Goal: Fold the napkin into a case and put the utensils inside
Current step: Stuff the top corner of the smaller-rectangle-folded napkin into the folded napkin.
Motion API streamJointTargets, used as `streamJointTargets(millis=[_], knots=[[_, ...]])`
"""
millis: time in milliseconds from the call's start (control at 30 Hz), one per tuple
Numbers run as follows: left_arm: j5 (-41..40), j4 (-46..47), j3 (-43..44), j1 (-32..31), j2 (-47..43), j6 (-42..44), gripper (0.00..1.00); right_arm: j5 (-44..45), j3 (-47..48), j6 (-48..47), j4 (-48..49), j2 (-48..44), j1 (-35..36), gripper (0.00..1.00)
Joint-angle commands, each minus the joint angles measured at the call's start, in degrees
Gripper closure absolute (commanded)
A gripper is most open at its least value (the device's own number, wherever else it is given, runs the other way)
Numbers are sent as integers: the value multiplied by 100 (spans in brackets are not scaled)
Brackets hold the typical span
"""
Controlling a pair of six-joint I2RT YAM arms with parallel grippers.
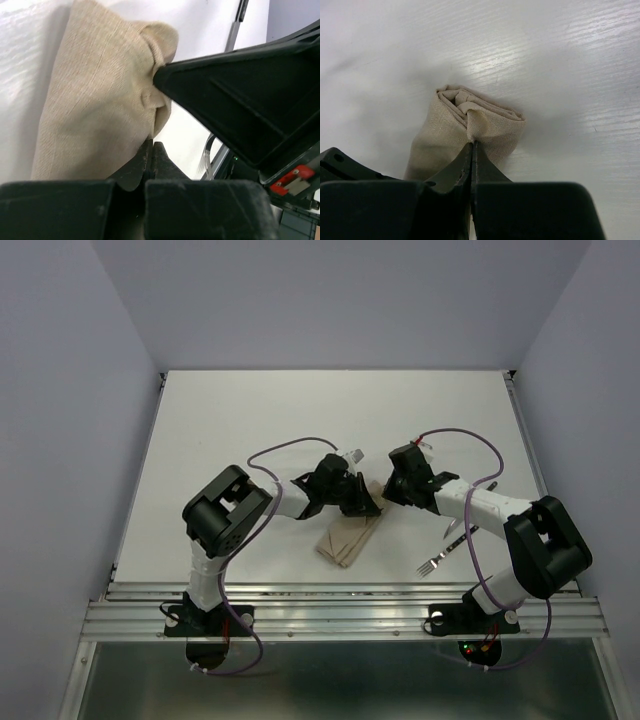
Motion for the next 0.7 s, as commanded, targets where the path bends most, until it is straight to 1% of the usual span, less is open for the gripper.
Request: streamJointTargets(millis=[0,133,300,400,500,667], knots=[[-94,10,-167,88,-563,247,100,-41,-25,10,232,-70,-33,99],[-16,19,-246,203,-862,362,100,-41,-25,10,224,-70,-33,99],[424,142,-185,229,-1047,450,100,-67,1,19,224,0,-33,99],[267,107,-237,299,-1126,450,100,-76,19,28,232,-8,-33,99],[161,-51,-229,423,-942,467,100,-50,10,19,232,-52,-33,99],[-217,-604,79,353,-617,687,100,-49,10,10,232,-70,-33,99]])
